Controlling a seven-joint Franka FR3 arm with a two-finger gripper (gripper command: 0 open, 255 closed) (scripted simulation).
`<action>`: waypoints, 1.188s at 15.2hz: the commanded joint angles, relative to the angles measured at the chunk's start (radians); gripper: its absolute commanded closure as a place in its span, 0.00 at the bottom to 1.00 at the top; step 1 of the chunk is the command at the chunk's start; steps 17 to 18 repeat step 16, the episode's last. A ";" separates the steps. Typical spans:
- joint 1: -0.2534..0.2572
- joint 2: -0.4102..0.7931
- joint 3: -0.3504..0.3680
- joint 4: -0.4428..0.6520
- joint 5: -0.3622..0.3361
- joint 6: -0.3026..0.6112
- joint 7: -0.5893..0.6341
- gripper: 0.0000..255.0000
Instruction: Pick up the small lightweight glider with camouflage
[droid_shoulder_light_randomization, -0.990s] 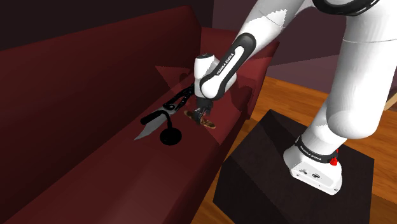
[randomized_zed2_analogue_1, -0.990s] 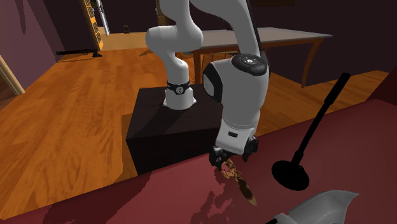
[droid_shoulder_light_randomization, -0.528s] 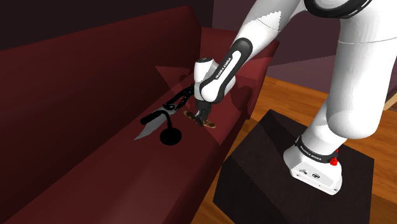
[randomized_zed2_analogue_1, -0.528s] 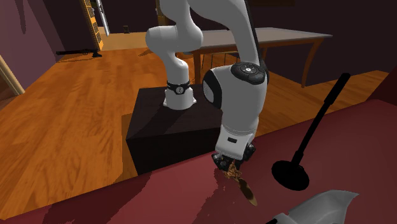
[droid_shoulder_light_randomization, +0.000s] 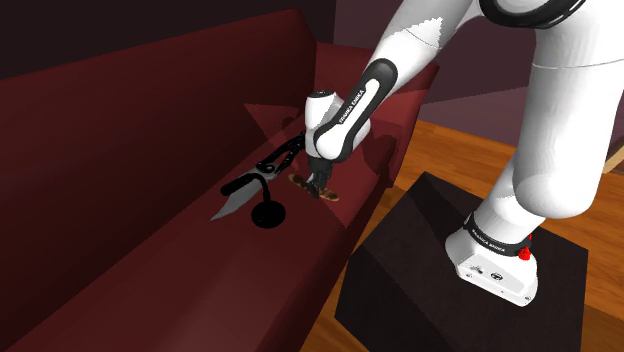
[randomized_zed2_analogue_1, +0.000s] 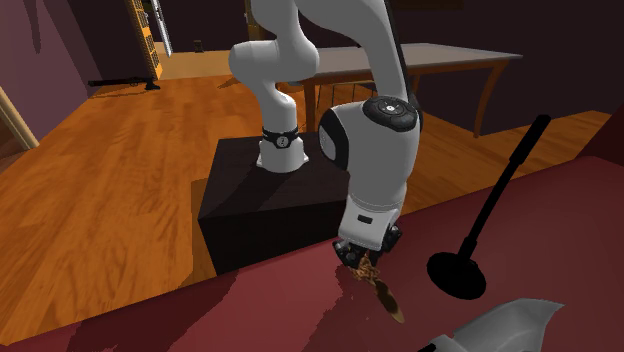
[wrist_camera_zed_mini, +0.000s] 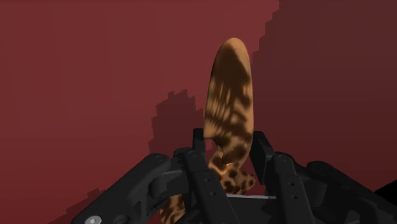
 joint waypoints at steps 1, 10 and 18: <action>-0.002 -0.020 0.002 -0.004 0.003 -0.017 -0.002 1.00; -0.011 -0.140 0.014 -0.012 0.022 -0.128 -0.009 1.00; -0.013 -0.191 0.017 -0.009 0.030 -0.182 -0.012 1.00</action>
